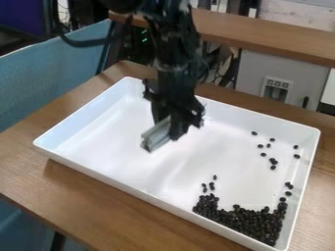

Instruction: Sweep into pile

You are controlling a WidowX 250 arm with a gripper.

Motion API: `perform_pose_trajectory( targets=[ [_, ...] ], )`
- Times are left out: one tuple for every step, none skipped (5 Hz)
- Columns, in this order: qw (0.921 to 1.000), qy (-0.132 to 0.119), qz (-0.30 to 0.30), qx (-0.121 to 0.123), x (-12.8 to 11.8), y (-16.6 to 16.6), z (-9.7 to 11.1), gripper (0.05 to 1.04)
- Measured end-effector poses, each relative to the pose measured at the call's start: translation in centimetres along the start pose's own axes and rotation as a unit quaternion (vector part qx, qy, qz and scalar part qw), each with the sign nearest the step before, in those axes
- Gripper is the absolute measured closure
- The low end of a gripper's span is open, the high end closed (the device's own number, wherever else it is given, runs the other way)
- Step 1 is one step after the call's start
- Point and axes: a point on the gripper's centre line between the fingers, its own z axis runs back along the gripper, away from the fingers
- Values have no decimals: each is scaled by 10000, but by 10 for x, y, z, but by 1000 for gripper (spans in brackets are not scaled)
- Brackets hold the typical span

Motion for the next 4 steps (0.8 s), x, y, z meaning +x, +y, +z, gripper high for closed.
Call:
perform_pose_trajectory(
  targets=[
    [9998, 126, -83, -155, -10, 24, 2, 619],
    [9966, 60, -733, -380, -4, 28, 9, 330],
    [9958, 280, -733, -464, -8, 29, -8, 95],
    [9954, 391, -775, -410, -10, 31, -19, 83]
  ],
)
